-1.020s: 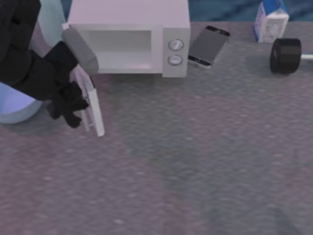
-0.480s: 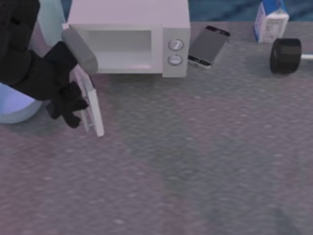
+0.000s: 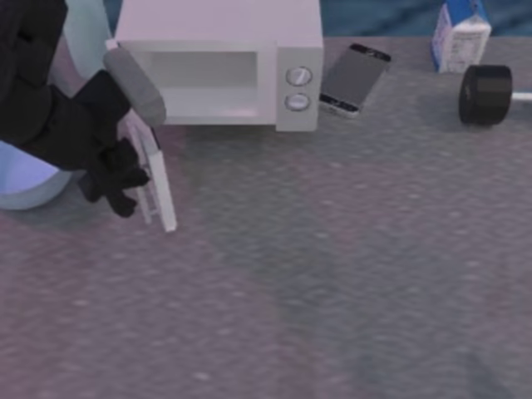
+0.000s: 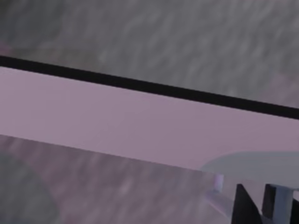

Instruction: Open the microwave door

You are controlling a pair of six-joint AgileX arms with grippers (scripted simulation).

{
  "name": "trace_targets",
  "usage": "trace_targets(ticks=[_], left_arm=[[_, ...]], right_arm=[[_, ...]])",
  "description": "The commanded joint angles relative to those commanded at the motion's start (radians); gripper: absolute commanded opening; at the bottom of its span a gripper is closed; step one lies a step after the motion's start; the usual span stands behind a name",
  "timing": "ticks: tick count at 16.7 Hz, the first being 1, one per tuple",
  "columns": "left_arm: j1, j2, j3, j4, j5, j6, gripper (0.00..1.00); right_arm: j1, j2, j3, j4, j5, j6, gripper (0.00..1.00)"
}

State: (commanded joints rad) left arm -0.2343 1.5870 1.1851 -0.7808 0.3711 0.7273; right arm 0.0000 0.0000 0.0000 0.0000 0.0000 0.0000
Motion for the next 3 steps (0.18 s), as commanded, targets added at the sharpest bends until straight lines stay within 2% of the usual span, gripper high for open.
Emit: trace_targets(ticks=[3], left_arm=[[0.000, 0.000, 0.000, 0.000, 0.000, 0.000, 0.00]], right_arm=[[0.000, 0.000, 0.000, 0.000, 0.000, 0.000, 1.00]])
